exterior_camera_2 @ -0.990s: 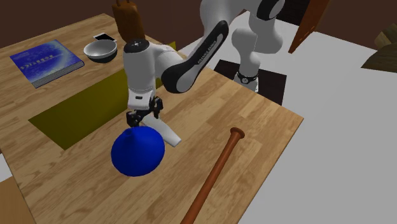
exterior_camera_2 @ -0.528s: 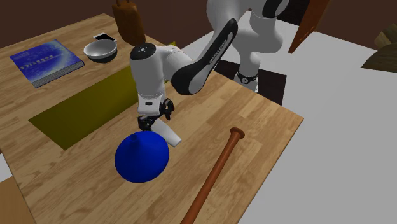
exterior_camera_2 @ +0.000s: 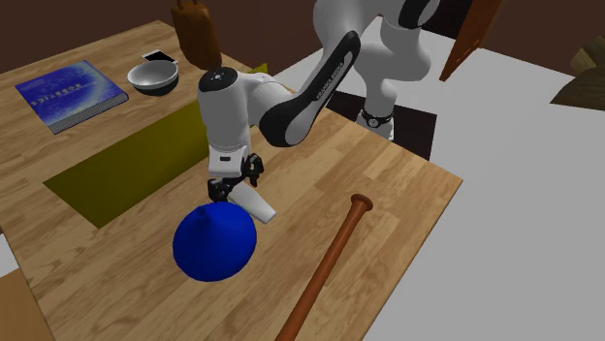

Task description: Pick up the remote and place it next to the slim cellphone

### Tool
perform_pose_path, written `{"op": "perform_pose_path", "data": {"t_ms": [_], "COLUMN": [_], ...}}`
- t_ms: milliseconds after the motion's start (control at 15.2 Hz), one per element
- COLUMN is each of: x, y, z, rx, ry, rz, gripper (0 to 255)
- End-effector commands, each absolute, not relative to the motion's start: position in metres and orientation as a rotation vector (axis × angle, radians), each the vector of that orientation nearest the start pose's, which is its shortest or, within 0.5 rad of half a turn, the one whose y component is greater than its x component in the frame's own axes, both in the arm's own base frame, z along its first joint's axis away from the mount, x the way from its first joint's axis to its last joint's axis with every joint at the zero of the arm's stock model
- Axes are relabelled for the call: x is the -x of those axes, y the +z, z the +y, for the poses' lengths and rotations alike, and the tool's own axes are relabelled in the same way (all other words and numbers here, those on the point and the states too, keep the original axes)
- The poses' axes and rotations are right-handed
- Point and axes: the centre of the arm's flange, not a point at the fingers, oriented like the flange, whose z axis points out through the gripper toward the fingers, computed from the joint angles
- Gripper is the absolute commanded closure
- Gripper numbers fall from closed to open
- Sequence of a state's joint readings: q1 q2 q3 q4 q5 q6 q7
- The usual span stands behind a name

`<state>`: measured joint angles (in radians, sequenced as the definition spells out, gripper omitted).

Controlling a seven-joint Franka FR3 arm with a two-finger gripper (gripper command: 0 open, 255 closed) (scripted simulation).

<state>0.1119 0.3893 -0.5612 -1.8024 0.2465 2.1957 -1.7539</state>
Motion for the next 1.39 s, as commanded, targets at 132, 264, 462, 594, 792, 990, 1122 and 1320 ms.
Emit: {"op": "perform_pose_path", "data": {"t_ms": [132,264,462,594,792,990,1122,1320], "x": [-0.593,-0.596,-0.591,-0.613,-0.605,-0.612,-0.601,-0.588], "y": [0.327,0.332,0.325,0.341,0.341,0.371,0.369,0.367], "z": [-0.234,-0.230,-0.240,-0.245,-0.246,-0.271,-0.260,-0.248], "rx": [2.588,2.589,2.586,2.583,2.584,2.709,2.640,2.556], "ry": [0.026,0.026,0.026,0.026,0.023,-0.092,-0.048,0.003], "rz": [-1.818,-1.818,-1.818,-1.822,-1.824,-1.889,-1.870,-1.846], "gripper": [0,255,255,255,255,0,0,0]}}
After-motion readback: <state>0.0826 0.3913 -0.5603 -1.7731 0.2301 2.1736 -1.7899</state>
